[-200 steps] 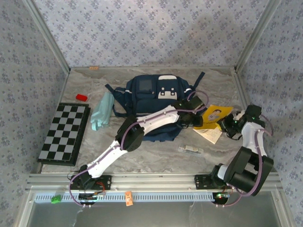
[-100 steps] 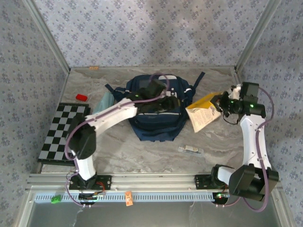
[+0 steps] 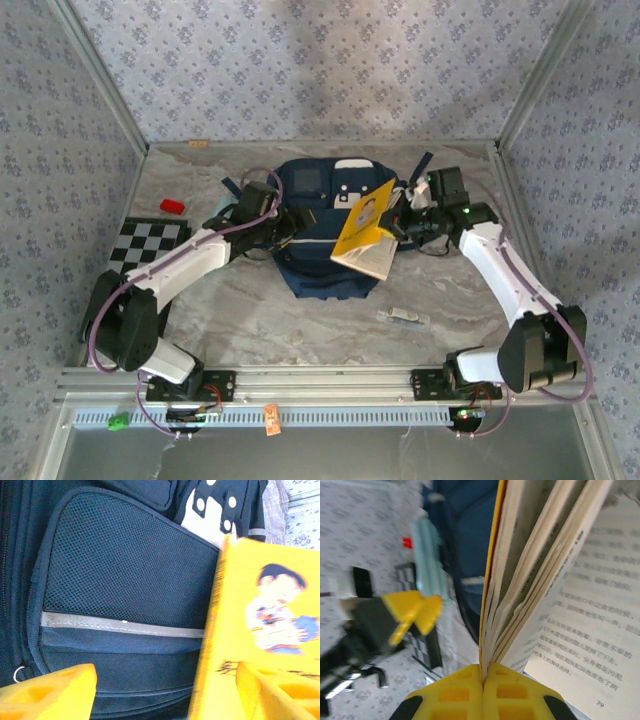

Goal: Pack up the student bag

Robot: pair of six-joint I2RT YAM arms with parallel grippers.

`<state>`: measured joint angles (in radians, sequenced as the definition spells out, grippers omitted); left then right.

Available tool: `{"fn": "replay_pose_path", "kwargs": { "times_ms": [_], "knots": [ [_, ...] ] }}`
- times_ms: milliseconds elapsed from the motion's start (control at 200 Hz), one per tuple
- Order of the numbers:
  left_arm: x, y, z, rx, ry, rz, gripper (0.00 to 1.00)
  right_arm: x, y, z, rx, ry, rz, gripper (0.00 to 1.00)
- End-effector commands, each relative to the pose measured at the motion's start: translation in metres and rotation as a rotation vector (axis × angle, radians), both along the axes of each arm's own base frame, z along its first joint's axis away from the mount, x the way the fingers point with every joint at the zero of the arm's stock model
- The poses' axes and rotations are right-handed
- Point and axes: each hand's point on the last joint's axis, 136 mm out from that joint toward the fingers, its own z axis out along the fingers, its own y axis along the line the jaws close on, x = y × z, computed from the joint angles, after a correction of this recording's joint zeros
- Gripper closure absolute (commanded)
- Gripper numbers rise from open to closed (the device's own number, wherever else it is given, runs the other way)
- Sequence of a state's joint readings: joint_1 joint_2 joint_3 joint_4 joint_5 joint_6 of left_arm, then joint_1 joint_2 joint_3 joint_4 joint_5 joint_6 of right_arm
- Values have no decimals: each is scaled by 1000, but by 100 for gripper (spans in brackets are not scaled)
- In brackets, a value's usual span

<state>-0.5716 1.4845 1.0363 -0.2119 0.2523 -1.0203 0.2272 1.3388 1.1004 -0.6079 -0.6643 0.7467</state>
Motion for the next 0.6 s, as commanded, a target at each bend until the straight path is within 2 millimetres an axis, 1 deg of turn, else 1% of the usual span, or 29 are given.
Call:
{"fn": "replay_pose_path", "kwargs": {
  "times_ms": [0, 85, 110, 140, 200, 290, 360, 405, 445, 480, 495, 595],
  "knots": [
    [-3, -15, -4, -41, 10, -28, 29, -15, -8, -31, -71, 39, 35, 100],
    [-4, -29, -15, -34, 34, -55, 32, -21, -12, -50, -88, 69, 35, 100],
    [-4, -34, -17, -31, 37, -65, 33, -23, -14, -56, -99, 82, 33, 97],
    [-5, -40, -19, -28, 40, -76, 35, -26, -17, -62, -110, 98, 32, 90],
    [-6, -54, -22, -17, 40, -103, 37, -29, -22, -70, -117, 113, 25, 81],
    [-11, -71, -30, 10, 55, -149, 41, -30, -34, -77, -154, 131, -16, 55],
    [-13, -77, -39, 37, 74, -162, 45, -29, -47, -85, -199, 124, -30, 41],
    [-14, -78, -46, 49, 85, -164, 48, -28, -51, -89, -203, 124, -40, 33],
    [-15, -77, -51, 57, 96, -159, 50, -29, -49, -95, -187, 138, -38, 27],
    [-14, -76, -54, 63, 98, -156, 52, -31, -44, -99, -158, 155, -22, 23],
    [-15, -76, -55, 65, 101, -158, 53, -27, -40, -99, -141, 140, -14, 22],
    [-18, -78, -59, 66, 112, -165, 60, -26, -24, -109, -69, 161, 8, 18]
  ]
}}
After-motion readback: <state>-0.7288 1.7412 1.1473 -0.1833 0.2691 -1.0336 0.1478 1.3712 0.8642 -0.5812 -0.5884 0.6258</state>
